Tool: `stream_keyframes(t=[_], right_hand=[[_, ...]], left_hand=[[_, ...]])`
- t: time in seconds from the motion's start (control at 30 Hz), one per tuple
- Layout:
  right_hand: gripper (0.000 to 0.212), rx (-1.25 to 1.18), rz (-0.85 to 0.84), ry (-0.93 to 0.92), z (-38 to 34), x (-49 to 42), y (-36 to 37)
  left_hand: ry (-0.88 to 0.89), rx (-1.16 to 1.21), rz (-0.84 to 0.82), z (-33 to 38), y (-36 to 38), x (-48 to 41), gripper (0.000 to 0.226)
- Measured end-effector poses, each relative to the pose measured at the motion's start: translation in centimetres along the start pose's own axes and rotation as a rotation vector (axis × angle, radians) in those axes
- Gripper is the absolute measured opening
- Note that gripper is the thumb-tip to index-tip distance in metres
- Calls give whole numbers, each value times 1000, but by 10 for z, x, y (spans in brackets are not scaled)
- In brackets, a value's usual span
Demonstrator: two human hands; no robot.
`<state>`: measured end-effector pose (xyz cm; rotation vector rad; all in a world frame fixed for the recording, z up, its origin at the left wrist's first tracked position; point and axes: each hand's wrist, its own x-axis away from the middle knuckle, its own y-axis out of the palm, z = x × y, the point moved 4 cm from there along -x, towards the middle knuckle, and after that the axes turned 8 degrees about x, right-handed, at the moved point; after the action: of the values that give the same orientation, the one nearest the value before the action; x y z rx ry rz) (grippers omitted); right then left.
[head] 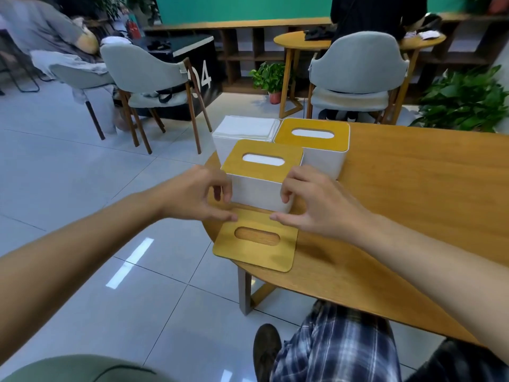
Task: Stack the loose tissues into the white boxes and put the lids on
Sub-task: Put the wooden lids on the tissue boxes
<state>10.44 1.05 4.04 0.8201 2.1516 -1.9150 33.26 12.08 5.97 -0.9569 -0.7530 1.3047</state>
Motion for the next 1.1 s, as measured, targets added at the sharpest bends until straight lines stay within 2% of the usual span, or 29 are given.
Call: stream_keyframes(t=[0.07, 0.1, 0.2, 0.27, 0.43, 0.8, 0.97, 1.1], right_hand=[[41, -15, 6, 49, -6, 8, 0], [43, -38, -57, 106, -8, 11, 3], [60, -34, -396, 260, -14, 32, 27], [71, -51, -507, 300, -21, 47, 41], [68, -68, -423, 323, -29, 50, 48], [71, -74, -455, 322, -27, 58, 36], [77, -106, -367, 286, -31, 50, -8], [86, -39, -279, 238, -25, 19, -46]], left_hand=[[-47, -7, -79, -3, 17, 10, 46], [-73, -12, -121, -4, 26, 14, 51], [-107, -25, -255, -7, 52, 20, 59], [-89, -47, -274, -8, 61, 20, 59], [-85, -69, -235, -12, 62, 17, 60], [-128, -52, -250, -3, 60, 21, 72], [-105, 4, -202, 23, 15, 22, 79], [-125, 21, -167, 36, -27, 10, 92]])
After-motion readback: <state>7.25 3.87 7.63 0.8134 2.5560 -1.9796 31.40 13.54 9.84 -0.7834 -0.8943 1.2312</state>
